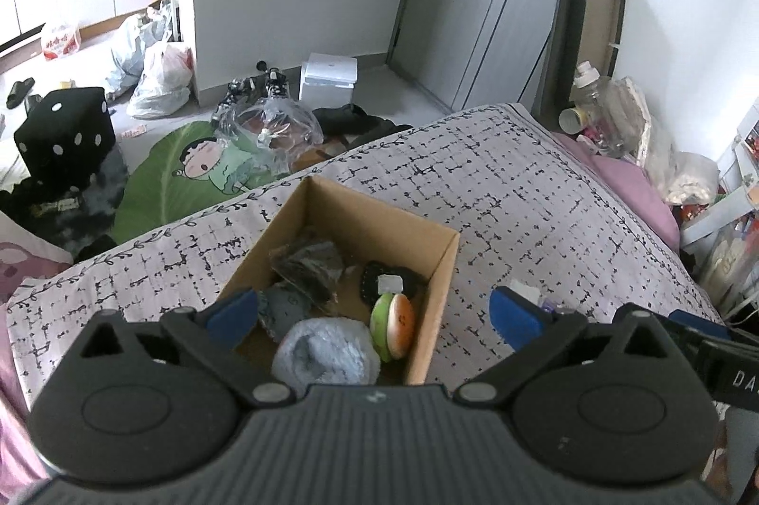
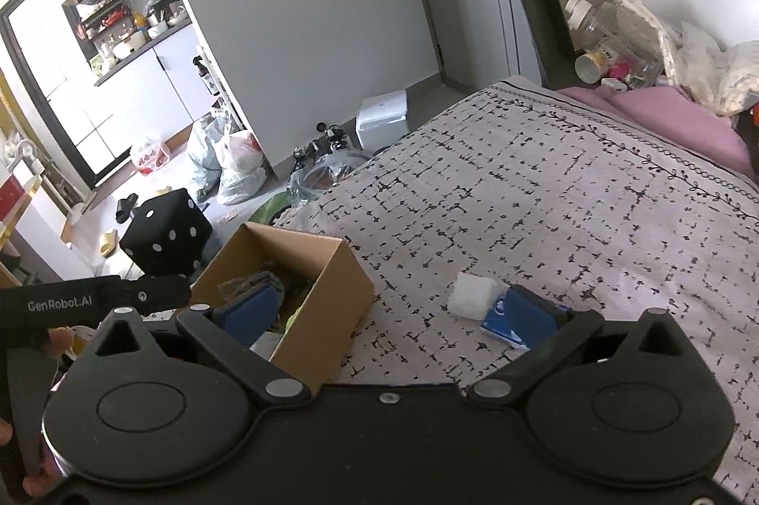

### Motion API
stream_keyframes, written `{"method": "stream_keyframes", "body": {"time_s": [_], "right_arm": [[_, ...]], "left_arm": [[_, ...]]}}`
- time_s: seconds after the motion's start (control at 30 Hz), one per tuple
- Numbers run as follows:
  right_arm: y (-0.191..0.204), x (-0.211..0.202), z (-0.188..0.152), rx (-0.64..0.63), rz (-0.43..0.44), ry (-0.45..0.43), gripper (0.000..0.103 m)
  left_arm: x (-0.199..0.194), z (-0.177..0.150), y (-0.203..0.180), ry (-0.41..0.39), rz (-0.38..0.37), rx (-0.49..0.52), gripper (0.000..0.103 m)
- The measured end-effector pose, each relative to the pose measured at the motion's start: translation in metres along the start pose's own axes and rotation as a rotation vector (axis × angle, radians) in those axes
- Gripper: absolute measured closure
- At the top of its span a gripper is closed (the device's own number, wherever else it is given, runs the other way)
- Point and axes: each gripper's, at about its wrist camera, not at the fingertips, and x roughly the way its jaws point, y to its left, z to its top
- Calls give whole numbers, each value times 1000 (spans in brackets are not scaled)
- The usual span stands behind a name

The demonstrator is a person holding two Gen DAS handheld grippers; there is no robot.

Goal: Organize soft objects
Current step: 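Move both tools away from the box toward the tissue pack and white cloth ball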

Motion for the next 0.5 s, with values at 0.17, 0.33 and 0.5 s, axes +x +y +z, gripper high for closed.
{"method": "stream_keyframes", "body": {"time_s": [0.17, 0.33, 0.5], "right_arm": [[-6, -11, -3, -15, 3, -8, 0], [-17, -21, -3, -8, 14, -28, 0], [-34, -25, -5, -10, 27, -39, 0]], "left_arm": [[-8, -5, -13, -3, 6, 2, 0], [-15, -9, -30, -8, 16, 15, 0], [-20, -10, -48, -19, 38, 32, 0]]}}
